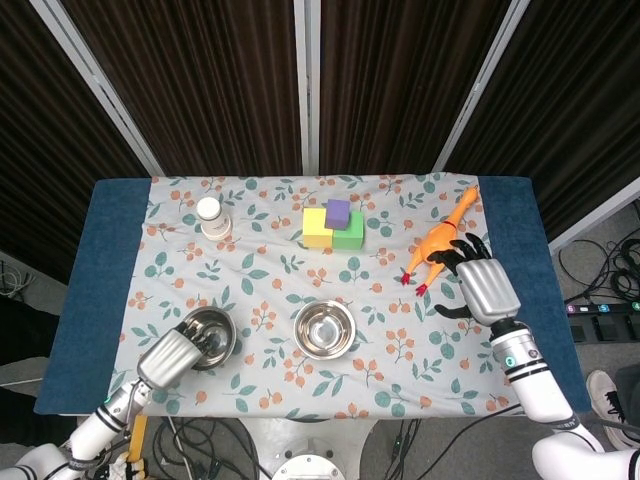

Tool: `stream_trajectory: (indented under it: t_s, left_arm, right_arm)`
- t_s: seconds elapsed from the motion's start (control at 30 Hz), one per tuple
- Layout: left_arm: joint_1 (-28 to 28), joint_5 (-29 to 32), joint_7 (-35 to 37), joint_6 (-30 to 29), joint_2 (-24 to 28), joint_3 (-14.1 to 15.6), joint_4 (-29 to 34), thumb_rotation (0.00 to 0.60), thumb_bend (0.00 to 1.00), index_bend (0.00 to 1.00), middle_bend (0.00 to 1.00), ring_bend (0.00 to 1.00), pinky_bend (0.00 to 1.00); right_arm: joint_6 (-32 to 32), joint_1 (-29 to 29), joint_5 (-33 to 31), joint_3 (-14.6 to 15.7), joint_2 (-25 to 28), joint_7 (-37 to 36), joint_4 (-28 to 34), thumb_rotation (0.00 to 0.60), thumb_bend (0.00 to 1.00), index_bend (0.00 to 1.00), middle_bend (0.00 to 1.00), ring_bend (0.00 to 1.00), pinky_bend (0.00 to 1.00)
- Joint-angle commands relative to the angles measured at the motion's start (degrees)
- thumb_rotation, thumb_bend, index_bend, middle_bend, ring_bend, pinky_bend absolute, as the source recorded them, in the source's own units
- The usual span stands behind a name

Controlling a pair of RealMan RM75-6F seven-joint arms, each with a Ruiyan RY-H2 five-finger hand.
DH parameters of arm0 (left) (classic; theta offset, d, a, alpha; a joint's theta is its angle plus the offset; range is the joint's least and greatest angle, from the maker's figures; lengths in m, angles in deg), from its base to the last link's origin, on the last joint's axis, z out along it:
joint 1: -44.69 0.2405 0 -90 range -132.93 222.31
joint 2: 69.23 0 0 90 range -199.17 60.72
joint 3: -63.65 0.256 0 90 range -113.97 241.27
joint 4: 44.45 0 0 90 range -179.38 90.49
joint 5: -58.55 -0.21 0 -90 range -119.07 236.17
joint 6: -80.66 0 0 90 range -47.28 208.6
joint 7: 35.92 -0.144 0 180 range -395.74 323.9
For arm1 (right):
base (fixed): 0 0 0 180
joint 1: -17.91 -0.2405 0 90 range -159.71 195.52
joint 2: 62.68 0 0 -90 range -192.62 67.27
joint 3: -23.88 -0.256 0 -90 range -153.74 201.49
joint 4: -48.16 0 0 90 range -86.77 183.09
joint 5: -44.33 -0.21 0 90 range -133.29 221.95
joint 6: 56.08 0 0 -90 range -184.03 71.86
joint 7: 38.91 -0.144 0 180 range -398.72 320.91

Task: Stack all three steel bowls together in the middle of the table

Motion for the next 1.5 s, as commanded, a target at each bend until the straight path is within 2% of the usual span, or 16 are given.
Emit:
stream_trajectory:
  t_s: [0.03,0.33,0.47,0.6,0.83,1.13,1.5]
  left_arm:
    - [-1.5,0.0,-0.3,0.6,0.6,-1.1,1.3,0.6,0.33,0.71,0.71,0.56,0.57]
    - [-9.2,-0.9,-3.9,5.6,1.2,-5.7,9.2,0.6,0.33,0.71,0.71,0.56,0.57]
    - [-12.4,-1.1,-6.3,9.1,-0.2,-7.1,13.9,0.6,0.33,0.71,0.71,0.56,0.57]
    - [-15.3,-1.3,-7.9,11.9,-2.6,-8.3,14.8,0.6,0.33,0.71,0.71,0.56,0.57]
    - [-19.3,-1.1,-7.6,15.2,-7.3,-9.2,10.8,0.6,0.33,0.71,0.71,0.56,0.57]
    - [-23.8,0.4,-4.8,17.1,-12.6,-10.9,3.6,0.6,0.33,0.71,0.71,0.56,0.57]
    - [-25.0,-1.3,-1.1,13.3,-16.3,-7.9,-3.5,0.6,0.33,0.71,0.71,0.56,0.57]
  right_arm:
    - [0.7,0.2,0.6,-0.5,0.5,-0.6,0.4,0.6,0.03,0.28,0.32,0.13,0.02]
    - [5.9,2.2,4.8,-3.0,2.8,-4.9,2.3,0.6,0.03,0.28,0.32,0.13,0.02]
    - [8.5,3.6,6.4,-3.9,3.4,-7.5,2.2,0.6,0.04,0.28,0.32,0.13,0.02]
    - [9.9,4.8,7.5,-4.2,4.2,-10.1,1.8,0.6,0.04,0.27,0.33,0.13,0.02]
    - [10.5,6.5,9.3,-4.0,6.6,-13.1,1.0,0.6,0.04,0.26,0.32,0.13,0.02]
    - [10.2,6.9,9.5,-4.5,6.6,-15.6,-0.7,0.6,0.04,0.26,0.32,0.13,0.02]
    - [8.8,6.7,8.2,-4.9,6.0,-16.7,-2.3,0.6,0.04,0.25,0.32,0.13,0.02]
